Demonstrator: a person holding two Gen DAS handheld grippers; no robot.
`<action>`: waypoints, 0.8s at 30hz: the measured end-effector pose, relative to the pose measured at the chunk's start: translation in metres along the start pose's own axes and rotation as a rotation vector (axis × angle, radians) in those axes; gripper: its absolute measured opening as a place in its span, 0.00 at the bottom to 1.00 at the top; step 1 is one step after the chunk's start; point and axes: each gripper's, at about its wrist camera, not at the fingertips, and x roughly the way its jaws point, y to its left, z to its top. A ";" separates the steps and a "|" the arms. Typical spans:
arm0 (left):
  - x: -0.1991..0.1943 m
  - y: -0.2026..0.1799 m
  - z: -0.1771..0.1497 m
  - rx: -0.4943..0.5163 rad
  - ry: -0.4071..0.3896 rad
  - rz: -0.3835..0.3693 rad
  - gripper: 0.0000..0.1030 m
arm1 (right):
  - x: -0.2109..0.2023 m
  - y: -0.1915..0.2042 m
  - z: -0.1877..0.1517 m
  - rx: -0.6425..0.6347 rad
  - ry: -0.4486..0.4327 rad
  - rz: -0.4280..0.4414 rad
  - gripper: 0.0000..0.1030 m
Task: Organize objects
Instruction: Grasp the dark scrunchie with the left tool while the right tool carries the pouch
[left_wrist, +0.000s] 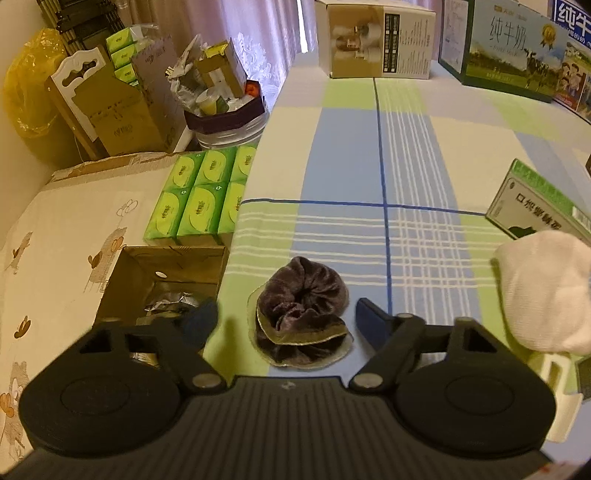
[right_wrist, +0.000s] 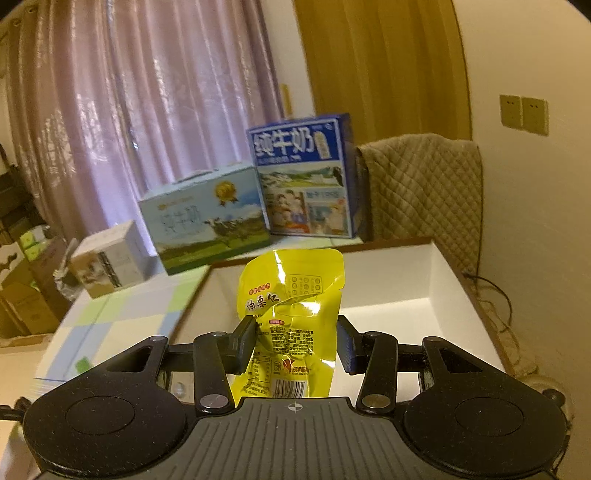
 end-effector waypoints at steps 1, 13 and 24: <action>0.002 0.001 0.000 -0.004 0.007 0.002 0.59 | 0.002 -0.004 0.000 0.005 0.008 -0.002 0.41; -0.043 -0.014 0.009 0.015 -0.073 -0.021 0.21 | 0.016 -0.044 -0.002 0.059 0.045 -0.011 0.41; -0.133 -0.102 0.054 0.117 -0.220 -0.252 0.21 | 0.014 -0.064 0.013 0.058 0.043 0.010 0.41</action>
